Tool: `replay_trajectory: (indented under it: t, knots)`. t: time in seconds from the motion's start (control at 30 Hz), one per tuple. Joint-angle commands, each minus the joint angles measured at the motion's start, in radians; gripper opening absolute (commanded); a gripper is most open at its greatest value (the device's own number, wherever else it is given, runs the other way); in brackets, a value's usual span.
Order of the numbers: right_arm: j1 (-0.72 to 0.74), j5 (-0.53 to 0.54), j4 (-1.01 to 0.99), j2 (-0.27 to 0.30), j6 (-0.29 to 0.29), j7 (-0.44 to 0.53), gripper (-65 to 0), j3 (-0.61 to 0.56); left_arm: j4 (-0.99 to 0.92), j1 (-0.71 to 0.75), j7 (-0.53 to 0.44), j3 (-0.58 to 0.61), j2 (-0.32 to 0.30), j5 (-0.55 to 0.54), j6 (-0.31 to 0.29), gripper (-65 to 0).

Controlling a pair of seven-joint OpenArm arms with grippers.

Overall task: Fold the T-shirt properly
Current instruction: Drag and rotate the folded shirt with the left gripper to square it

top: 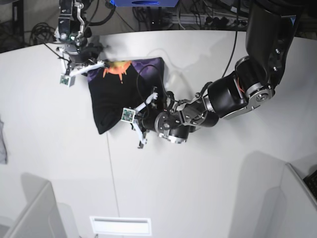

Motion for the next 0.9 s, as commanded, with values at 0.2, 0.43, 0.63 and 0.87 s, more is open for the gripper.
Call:
replay_trajectory:
  t: [0.2,0.43,0.63,0.87]
  knots:
    - [-0.05,0.006,0.034,0.001,-0.005,-0.004,-65.0,-0.02,-0.006,-0.041,0.062,0.001,-0.003,0.049,-0.017,-65.0]
    - [-0.089,0.006,0.068,0.001,-0.005,-0.004,-65.0,-0.025,-0.006,-0.064,0.07,0.001,0.0,0.043,-0.017,-65.0]
    - [-0.104,0.006,0.095,0.001,-0.005,-0.006,-65.0,-0.025,-0.001,-0.071,0.071,-0.002,0.001,0.04,-0.017,-51.8]
    - [-0.104,0.006,0.094,0.001,-0.005,-0.006,-65.0,-0.025,0.008,-0.09,0.068,-0.003,0.003,0.038,-0.017,-20.2]
